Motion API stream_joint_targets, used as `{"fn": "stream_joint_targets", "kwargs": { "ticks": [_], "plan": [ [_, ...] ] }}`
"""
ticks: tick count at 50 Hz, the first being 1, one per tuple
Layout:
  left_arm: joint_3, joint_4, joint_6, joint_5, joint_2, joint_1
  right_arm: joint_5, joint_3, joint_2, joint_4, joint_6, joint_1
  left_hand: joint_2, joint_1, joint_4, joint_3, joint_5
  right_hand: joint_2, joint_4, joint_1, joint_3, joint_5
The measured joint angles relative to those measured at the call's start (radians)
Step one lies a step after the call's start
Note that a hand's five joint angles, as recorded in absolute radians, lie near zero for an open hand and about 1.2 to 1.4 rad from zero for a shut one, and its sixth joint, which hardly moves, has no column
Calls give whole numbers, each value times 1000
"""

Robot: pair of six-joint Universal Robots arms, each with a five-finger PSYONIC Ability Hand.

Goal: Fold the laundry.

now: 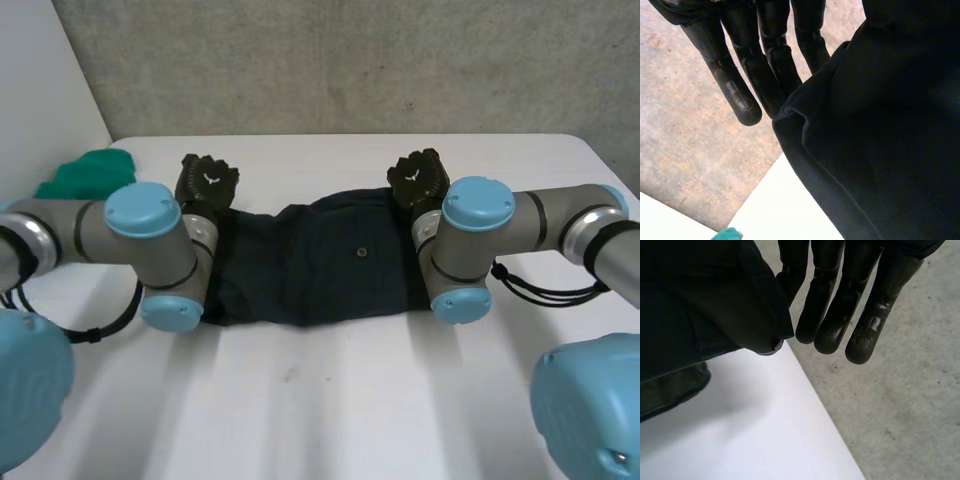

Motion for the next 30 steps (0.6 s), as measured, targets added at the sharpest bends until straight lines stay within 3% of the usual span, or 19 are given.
{"fn": "stream_joint_targets", "kwargs": {
  "ticks": [4, 5, 6, 7, 8, 9, 10, 11, 20, 26, 30],
  "plan": [
    [44, 19, 37, -7, -58, 1, 5, -66, 51, -6, -10, -1, -32, -10, -27, -21, -7, -27, -31, -24, -28, -27],
    [51, 39, 51, -12, -71, 2, 8, -104, 76, 0, -12, -2, -92, -74, -97, -88, -66, -333, -333, -322, -329, -314],
    [53, 51, 56, -15, -75, 2, 10, -114, 83, 4, -13, -2, -333, -315, -315, -324, -277, -333, -333, -322, -329, -314],
    [52, 64, 62, -19, -78, 2, 11, -123, 89, 8, -13, -2, -396, -413, -401, -386, -362, -496, -491, -479, -488, -472],
    [50, 79, 66, -23, -78, 2, 15, -140, 97, 20, -12, -1, -396, -413, -401, -386, -362, -693, -685, -646, -682, -671],
    [41, 109, 72, -34, -70, 3, 19, -155, 101, 39, -9, -1, -396, -413, -401, -386, -362, -693, -685, -646, -682, -671],
    [35, 124, 74, -39, -63, 3, 20, -161, 99, 48, -6, -1, -779, -804, -769, -765, -730, -693, -685, -646, -682, -671],
    [20, 149, 76, -47, -46, 3, 23, -166, 92, 68, 0, -2, -954, -939, -959, -943, -907, -943, -950, -784, -947, -927],
    [-193, 274, 49, -76, 217, 2, -26, -35, -178, 271, 195, -15, -991, -946, -997, -980, -935, -954, -960, -786, -963, -930],
    [-427, 241, -48, -72, 439, 0, -174, 202, -422, 409, 300, -67, -991, -946, -997, -980, -935, -954, -960, -786, -963, -930],
    [-541, 183, -129, -61, 519, -4, -248, 348, -503, 457, 315, -100, -991, -946, -997, -980, -935, -954, -960, -786, -963, -930]
  ]
}}
